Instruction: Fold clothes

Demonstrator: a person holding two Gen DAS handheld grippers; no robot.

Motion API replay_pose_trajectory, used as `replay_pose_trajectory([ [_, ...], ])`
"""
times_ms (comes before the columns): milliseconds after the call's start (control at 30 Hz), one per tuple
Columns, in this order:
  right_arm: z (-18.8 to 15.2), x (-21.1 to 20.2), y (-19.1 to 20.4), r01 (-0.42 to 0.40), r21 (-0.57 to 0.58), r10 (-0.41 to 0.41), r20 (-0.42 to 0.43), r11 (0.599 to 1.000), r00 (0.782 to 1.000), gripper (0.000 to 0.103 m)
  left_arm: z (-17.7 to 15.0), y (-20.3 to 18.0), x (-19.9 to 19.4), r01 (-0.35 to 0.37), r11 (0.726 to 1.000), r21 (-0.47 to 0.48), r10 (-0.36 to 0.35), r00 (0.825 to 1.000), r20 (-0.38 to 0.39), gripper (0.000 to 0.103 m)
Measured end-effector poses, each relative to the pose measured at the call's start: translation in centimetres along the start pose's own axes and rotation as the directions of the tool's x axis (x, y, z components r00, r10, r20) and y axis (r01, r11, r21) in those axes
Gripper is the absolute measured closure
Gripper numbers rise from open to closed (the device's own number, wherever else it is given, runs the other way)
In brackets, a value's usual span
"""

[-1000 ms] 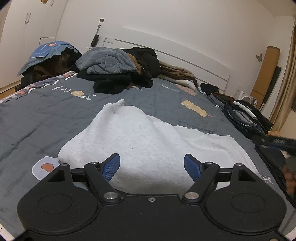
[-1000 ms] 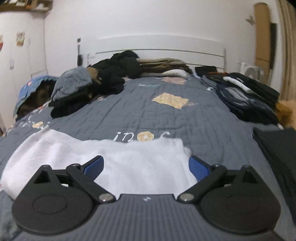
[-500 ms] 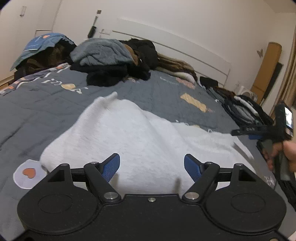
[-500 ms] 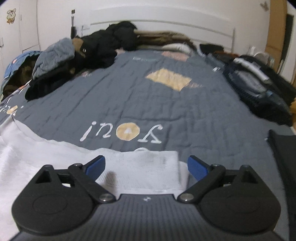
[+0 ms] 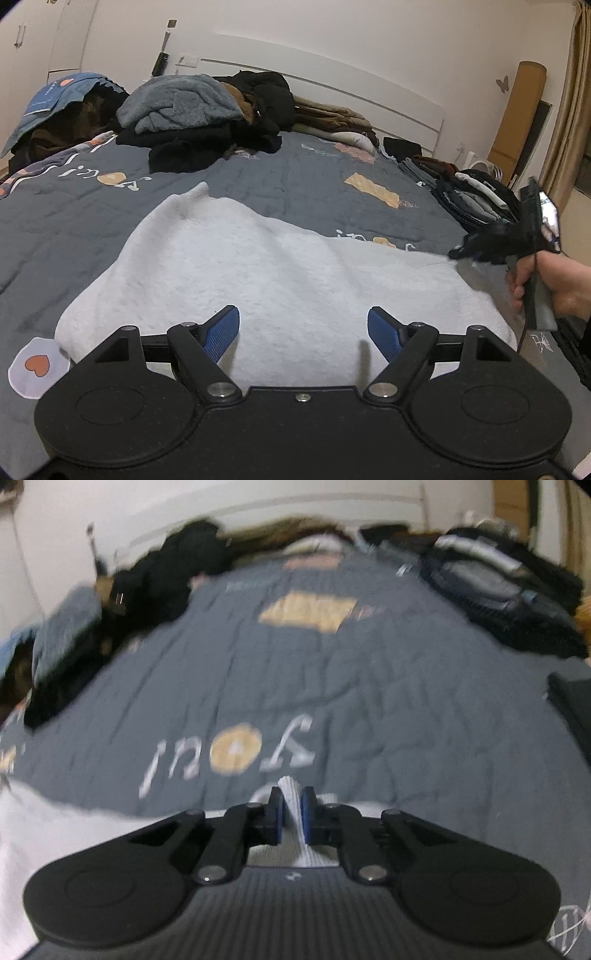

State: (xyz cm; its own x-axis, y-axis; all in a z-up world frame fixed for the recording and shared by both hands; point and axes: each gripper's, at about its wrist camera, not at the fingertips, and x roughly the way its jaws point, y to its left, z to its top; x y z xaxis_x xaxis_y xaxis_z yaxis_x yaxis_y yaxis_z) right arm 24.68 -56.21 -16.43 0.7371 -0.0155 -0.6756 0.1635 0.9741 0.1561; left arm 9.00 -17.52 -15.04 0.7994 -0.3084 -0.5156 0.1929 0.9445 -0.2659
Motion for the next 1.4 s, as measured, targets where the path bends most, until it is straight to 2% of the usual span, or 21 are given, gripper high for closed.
replay_pose_trajectory([
  [133,1.5,-1.3,-1.8,-0.017,0.097,0.009,0.085,0.995,0.996,0.094,0.3,0.6,0.0,-0.007,1.0,-0.026,0.007,1.0,0.008,0.027],
  [200,1.7,0.2,-2.0,-0.037,0.102,0.037,0.007,0.994,0.999,0.094,0.4,0.8,0.0,-0.007,0.999,-0.036,0.007,1.0,0.005,0.027],
  [300,0.4,2.6,-0.7,-0.005,-0.024,0.003,-0.089,1.0,0.996,0.092,0.5,0.8,0.0,-0.012,1.0,-0.024,0.012,1.0,0.004,0.027],
  [400,-0.4,2.2,0.2,0.016,-0.058,-0.019,-0.05,0.998,0.999,0.086,0.4,0.9,0.1,-0.016,1.0,-0.02,0.016,1.0,-0.002,0.027],
  [433,-0.5,1.8,0.3,0.013,-0.049,-0.014,-0.038,0.999,0.999,0.079,0.4,0.9,0.1,-0.016,1.0,-0.02,0.016,1.0,-0.002,0.027],
  [467,-0.3,1.0,0.1,-0.002,-0.033,0.001,-0.03,0.999,1.0,0.065,0.4,0.9,0.1,-0.015,1.0,-0.019,0.015,1.0,-0.003,0.027],
  [533,0.1,-1.0,-0.2,-0.028,-0.027,0.028,0.0,0.999,1.0,0.049,0.5,0.8,-0.1,-0.012,1.0,-0.013,0.012,1.0,0.003,0.027],
  [633,-0.1,-5.0,-0.3,-0.059,-0.062,0.063,0.064,0.996,0.996,0.038,0.5,0.7,-0.4,-0.008,1.0,-0.005,0.008,1.0,0.008,0.027],
  [733,-1.2,-9.5,0.1,-0.097,-0.106,0.11,0.121,0.99,0.987,0.032,0.4,0.5,-0.6,-0.01,1.0,0.01,0.01,1.0,0.012,0.027],
  [867,-4.8,-14.5,1.5,-0.148,-0.108,0.165,0.177,0.983,0.97,0.03,0.2,0.4,-1.0,-0.017,1.0,0.026,0.016,1.0,0.022,0.027],
  [1000,-9.2,-16.5,3.0,-0.173,-0.112,0.192,0.194,0.979,0.962,0.029,-0.1,-0.1,-1.3,-0.015,0.999,0.04,0.013,0.999,0.035,0.027],
  [1200,-14.6,-15.5,6.0,-0.179,-0.17,0.207,0.164,0.969,0.965,0.029,-0.8,-1.0,-1.5,-0.009,0.996,0.093,0.004,0.999,0.047,0.027],
  [1400,-16.5,-14.2,6.5,-0.167,-0.188,0.195,0.139,0.968,0.971,0.028,-1.1,-1.1,-0.9,-0.017,0.991,0.13,0.012,0.999,0.036,0.027],
])
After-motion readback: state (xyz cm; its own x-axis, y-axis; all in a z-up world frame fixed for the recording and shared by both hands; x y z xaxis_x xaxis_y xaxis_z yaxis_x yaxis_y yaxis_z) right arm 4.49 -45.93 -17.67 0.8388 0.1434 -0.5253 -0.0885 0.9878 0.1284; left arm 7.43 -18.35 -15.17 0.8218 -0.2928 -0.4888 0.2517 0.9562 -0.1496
